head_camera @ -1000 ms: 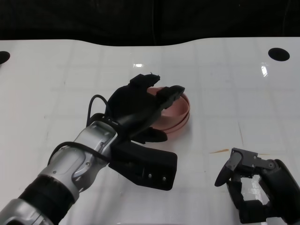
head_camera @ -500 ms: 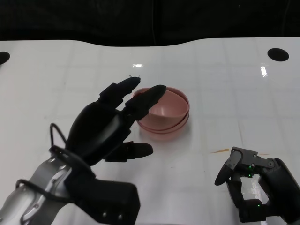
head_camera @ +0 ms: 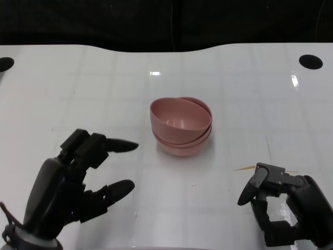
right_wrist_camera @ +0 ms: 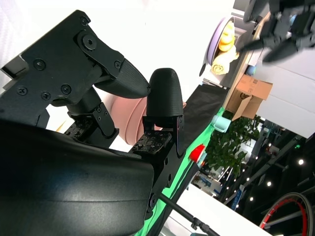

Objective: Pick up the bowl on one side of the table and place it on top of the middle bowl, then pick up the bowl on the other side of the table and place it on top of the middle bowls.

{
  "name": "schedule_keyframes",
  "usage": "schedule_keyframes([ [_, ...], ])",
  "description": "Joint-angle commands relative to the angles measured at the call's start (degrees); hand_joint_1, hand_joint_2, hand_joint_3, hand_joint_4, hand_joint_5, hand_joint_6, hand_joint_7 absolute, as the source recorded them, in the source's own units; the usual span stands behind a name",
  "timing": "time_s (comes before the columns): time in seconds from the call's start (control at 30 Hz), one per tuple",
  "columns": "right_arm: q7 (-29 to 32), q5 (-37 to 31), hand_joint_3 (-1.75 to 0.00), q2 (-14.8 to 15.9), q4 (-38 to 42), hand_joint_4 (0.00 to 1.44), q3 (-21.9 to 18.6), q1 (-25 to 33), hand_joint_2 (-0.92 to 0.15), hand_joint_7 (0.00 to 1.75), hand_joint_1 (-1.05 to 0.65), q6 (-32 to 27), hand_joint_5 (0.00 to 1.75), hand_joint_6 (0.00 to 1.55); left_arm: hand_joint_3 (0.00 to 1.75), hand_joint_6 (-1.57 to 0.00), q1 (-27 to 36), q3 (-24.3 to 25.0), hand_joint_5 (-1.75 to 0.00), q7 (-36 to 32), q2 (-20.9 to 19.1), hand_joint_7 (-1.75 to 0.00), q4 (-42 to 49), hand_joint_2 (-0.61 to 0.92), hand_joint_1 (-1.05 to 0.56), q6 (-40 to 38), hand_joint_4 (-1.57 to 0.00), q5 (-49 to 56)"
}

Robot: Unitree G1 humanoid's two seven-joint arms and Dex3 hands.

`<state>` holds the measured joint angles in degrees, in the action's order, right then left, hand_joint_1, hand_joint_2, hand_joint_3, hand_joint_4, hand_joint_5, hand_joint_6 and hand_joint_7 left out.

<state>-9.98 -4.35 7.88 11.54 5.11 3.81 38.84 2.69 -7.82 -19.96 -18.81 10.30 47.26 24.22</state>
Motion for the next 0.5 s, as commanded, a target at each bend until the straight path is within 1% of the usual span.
schedule_keyframes([
  [0.03, 0.3, 0.3, -1.34, 0.3, 0.1, 0.88, -0.4, 0.4, -0.39, 1.46, -0.24, 0.1, 1.75, 0.80, 0.31, -0.33, 1.9, 1.0, -1.45, 0.7, 1.7, -1.32, 2.3, 0.91, -0.19, 4.4, -0.40, -4.8],
  [0.07, 0.2, 0.4, -1.34, 0.2, 0.0, 0.87, -0.4, 0.5, -0.39, 1.46, -0.24, 0.0, 1.75, 0.80, 0.33, -0.38, 2.6, 0.8, -1.43, 1.9, 2.5, -1.29, 2.5, 0.90, -0.18, 4.8, -0.43, -7.4],
  [0.13, 0.2, 0.4, -1.33, 0.2, -0.2, 0.87, -0.3, 0.7, -0.39, 1.46, -0.24, -0.2, 1.75, 0.80, 0.38, -0.56, 4.4, 0.0, -1.36, 5.3, 3.6, -1.18, 2.0, 0.86, -0.17, 4.3, -0.56, -13.6],
  [0.17, 0.1, 0.4, -1.33, 0.2, -0.3, 0.87, -0.3, 0.8, -0.39, 1.46, -0.24, -0.2, 1.75, 0.80, 0.42, -0.63, 5.4, -0.3, -1.34, 7.4, 4.0, -1.14, 1.1, 0.84, -0.16, 3.3, -0.61, -16.9],
  [0.2, 0.1, 0.3, -1.33, 0.3, -0.4, 0.87, -0.3, 0.8, -0.39, 1.46, -0.24, 0.0, 1.75, 0.79, 0.53, -0.70, 6.5, -0.6, -1.34, 9.5, 4.2, -1.10, -0.1, 0.79, -0.16, 1.8, -0.66, -19.8],
  [0.23, 0.2, 0.2, -1.33, 0.3, -0.4, 0.87, -0.3, 0.9, -0.39, 1.46, -0.24, 0.1, 1.75, 0.79, 0.74, -0.76, 7.4, -1.2, -1.36, 12.1, 4.3, -1.08, -1.3, 0.69, -0.15, 0.3, -0.71, -23.6],
  [0.3, -0.2, 0.7, -1.33, 0.4, -0.5, 0.86, -0.4, 0.9, -0.40, 1.46, -0.24, 0.0, 1.75, 0.79, 0.99, -0.81, 8.7, -1.6, -1.48, 16.5, 4.6, -1.13, -3.3, 0.59, -0.14, -2.6, -0.77, -29.3],
  [0.4, -1.4, 2.3, -1.31, 0.7, -0.2, 0.86, -0.4, 0.6, -0.40, 1.46, -0.23, -0.4, 1.75, 0.78, 1.28, -0.88, 9.9, -0.8, -1.61, 20.3, 5.7, -1.31, -4.8, 0.45, -0.15, -6.4, -0.87, -32.6],
  [0.5, -2.4, 3.5, -1.29, 0.7, 0.2, 0.86, -0.5, 0.4, -0.40, 1.46, -0.23, -0.6, 1.75, 0.78, 1.42, -0.90, 11.0, 0.1, -1.69, 22.6, 6.8, -1.43, -6.0, 0.40, -0.14, -9.6, -0.91, -33.8],
])
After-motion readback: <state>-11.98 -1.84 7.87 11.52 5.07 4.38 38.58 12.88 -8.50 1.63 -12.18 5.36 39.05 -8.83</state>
